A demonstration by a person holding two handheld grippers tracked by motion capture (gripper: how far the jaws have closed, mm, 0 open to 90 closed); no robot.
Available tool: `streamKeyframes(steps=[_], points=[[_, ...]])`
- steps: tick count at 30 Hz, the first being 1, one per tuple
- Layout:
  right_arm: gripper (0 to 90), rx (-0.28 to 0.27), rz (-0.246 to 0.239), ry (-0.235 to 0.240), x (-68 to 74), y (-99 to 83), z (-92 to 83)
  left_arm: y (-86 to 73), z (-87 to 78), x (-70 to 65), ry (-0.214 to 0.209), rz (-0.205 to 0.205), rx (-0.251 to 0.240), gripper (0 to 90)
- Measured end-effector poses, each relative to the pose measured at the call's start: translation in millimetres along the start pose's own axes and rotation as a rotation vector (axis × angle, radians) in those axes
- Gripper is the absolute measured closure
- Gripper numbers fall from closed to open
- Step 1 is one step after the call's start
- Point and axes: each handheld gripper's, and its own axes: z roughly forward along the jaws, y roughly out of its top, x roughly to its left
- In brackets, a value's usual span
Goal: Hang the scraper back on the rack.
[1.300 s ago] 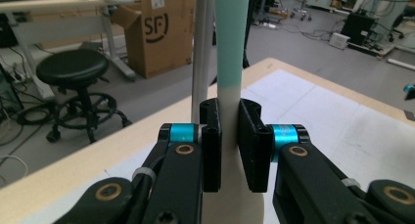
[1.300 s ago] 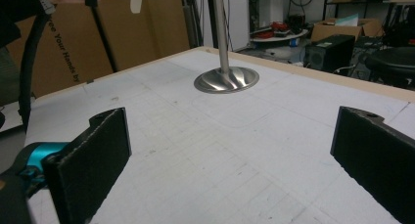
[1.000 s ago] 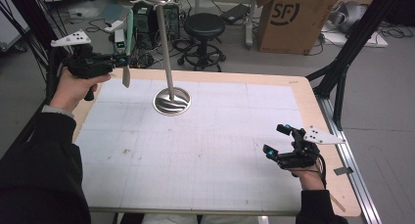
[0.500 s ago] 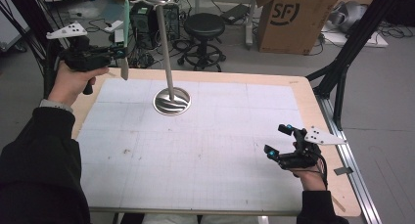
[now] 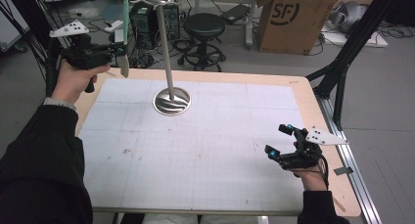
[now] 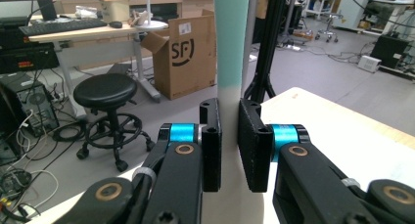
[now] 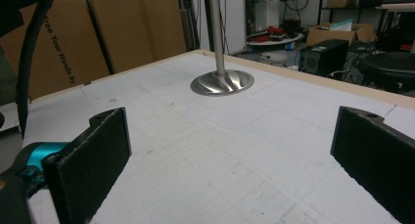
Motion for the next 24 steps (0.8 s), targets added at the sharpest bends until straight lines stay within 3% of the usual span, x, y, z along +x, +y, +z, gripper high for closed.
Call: streamKeyframes(steps=[13, 24], points=[[0.5, 0.004, -0.003, 0.005, 1.2, 0.5, 0.5, 0.0, 5.2, -3.0, 0.004, 0.005, -0.022, 80.5], [0.5, 0.003, -0.007, 0.013, 2.2, 1.8, 0.5, -2.6, 10.9, -3.4, 0.012, 0.010, -0.002, 80.4]])
